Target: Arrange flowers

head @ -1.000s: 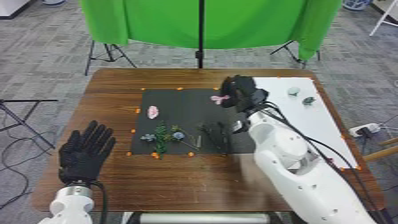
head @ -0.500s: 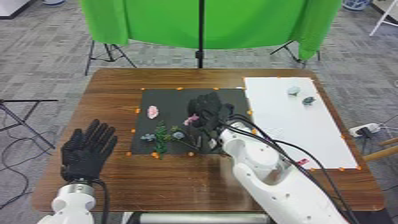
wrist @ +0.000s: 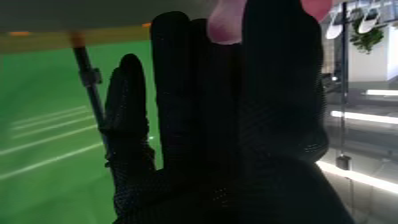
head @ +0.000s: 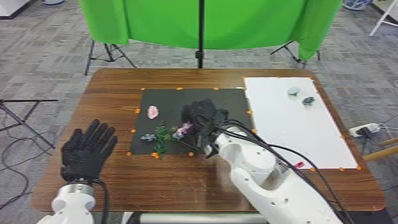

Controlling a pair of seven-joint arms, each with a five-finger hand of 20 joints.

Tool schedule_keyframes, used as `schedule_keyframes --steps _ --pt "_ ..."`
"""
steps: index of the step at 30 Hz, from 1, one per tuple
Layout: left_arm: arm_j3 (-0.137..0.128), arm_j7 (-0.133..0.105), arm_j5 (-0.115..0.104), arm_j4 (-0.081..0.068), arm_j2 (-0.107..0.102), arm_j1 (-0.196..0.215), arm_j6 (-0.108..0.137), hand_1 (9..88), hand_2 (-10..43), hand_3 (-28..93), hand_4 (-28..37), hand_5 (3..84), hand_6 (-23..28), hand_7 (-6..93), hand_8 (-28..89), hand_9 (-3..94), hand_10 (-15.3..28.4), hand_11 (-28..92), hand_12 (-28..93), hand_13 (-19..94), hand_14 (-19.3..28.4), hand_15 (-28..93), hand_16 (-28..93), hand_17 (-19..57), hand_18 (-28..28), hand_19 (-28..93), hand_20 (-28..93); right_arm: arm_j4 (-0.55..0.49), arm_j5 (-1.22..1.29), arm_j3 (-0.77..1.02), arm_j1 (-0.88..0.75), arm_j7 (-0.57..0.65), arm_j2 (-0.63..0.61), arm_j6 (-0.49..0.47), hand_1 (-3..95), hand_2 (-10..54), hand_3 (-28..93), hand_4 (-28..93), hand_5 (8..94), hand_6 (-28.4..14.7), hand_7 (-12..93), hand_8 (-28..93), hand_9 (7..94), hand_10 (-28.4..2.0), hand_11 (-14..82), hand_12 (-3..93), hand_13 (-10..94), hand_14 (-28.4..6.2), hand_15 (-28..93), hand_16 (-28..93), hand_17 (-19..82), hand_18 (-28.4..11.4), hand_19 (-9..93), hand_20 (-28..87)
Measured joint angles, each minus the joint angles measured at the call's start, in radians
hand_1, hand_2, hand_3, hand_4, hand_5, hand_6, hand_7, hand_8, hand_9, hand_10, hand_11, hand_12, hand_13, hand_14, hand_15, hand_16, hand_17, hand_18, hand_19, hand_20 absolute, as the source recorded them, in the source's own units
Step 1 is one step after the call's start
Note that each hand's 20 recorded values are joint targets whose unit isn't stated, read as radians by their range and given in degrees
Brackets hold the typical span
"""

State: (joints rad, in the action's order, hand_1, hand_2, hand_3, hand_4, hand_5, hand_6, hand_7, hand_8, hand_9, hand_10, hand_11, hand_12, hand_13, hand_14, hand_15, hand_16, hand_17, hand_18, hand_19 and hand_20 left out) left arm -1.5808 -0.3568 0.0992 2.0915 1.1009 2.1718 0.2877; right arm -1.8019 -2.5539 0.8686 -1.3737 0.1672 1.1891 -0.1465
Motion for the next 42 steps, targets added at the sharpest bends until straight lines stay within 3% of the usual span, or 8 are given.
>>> schedule_keyframes --steps 9,11,13,17,22,26,36,42 --pt "-0.001 0.006 -0.002 0.001 0.000 0.002 0.006 29.3 15.3 77 -28.3 45.8 10.8 10.0 -9 39.3 16.1 21 9 29 16.4 38 -8 -8.8 14.4 38 12 -0.005 0.027 0.037 -0.017 0.036 0.001 -0.060 88.7 -9.5 -28 44 65.0 0.7 18 -14 64.3 -12.3 18.6 15.8 58 -9.1 46 27 25 -21.8 78 35" --pt "-0.002 0.006 -0.002 0.000 0.000 0.002 0.006 29.3 15.3 77 -28.3 45.8 10.8 9.9 -9 39.4 16.1 21 9 29 16.4 38 -8 -8.8 14.5 38 12 -0.021 0.037 0.050 -0.025 0.047 -0.005 -0.060 86.6 -9.5 -28 49 64.1 0.5 18 -14 62.0 -12.8 17.1 15.5 57 -10.3 52 25 25 -22.2 79 37" --pt "-0.003 0.006 -0.002 0.000 0.000 0.002 0.006 29.3 15.2 77 -28.3 45.8 10.8 9.8 -9 39.4 16.0 21 9 29 16.3 38 -8 -8.8 14.5 38 12 -0.043 0.049 0.064 -0.035 0.060 -0.015 -0.060 80.7 -9.5 -28 75 61.9 0.1 18 -14 57.8 -12.8 15.4 15.1 55 -11.6 57 20 25 -22.5 80 37" --pt "-0.005 0.006 -0.002 0.000 0.000 0.003 0.006 29.3 15.2 77 -28.3 45.8 10.8 9.8 -9 39.3 16.0 21 9 29 16.3 38 -8 -8.8 14.4 38 12 -0.095 0.080 0.095 -0.057 0.082 -0.038 -0.060 77.2 -9.5 -28 80 57.8 -0.4 17 -15 51.5 -13.9 12.1 14.4 51 -12.9 59 18 25 -22.8 80 38" --pt "-0.005 0.007 -0.002 0.000 0.000 0.003 0.005 29.3 15.2 77 -28.3 45.9 10.7 9.9 -9 39.6 16.0 22 9 29 16.3 38 -8 -8.8 14.5 38 12 -0.138 0.089 0.157 -0.084 0.101 -0.065 -0.050 76.1 -9.5 -28 80 56.2 -1.8 16 -14 48.8 -15.0 10.3 14.1 47 -13.6 48 13 24 -22.7 78 35" --pt "-0.005 0.003 0.000 0.001 0.001 0.003 0.004 29.3 15.2 77 -28.3 46.0 10.7 10.2 -9 39.7 16.0 22 9 29 16.4 39 -8 -8.8 14.5 38 12 -0.135 0.104 0.244 -0.097 0.180 -0.094 -0.009 75.3 -9.5 -28 82 53.1 -2.7 16 -14 41.3 -16.1 9.2 13.1 34 -16.9 34 12 19 -22.2 70 29" --pt "-0.007 -0.018 -0.004 0.006 0.001 0.011 0.006 29.2 15.1 78 -28.3 46.2 10.7 10.7 -10 39.8 16.0 22 8 29 16.4 40 -9 -8.8 14.5 38 11 0.165 0.163 0.465 -0.044 0.291 -0.231 0.286 77.4 -9.5 -28 85 48.2 -1.8 19 -15 38.4 -12.2 11.1 11.3 28 -16.4 23 13 14 -19.6 61 22" --pt "-0.010 -0.029 -0.008 0.013 0.001 0.024 0.007 29.4 15.2 78 -28.3 46.2 10.7 10.8 -10 39.9 16.0 23 8 29 16.4 40 -9 -8.8 14.5 39 11 0.294 0.209 0.509 0.000 0.294 -0.264 0.236 77.6 -9.5 -28 83 45.5 -1.5 18 -16 38.5 -11.8 10.9 10.9 30 -15.4 22 14 14 -19.7 61 23"
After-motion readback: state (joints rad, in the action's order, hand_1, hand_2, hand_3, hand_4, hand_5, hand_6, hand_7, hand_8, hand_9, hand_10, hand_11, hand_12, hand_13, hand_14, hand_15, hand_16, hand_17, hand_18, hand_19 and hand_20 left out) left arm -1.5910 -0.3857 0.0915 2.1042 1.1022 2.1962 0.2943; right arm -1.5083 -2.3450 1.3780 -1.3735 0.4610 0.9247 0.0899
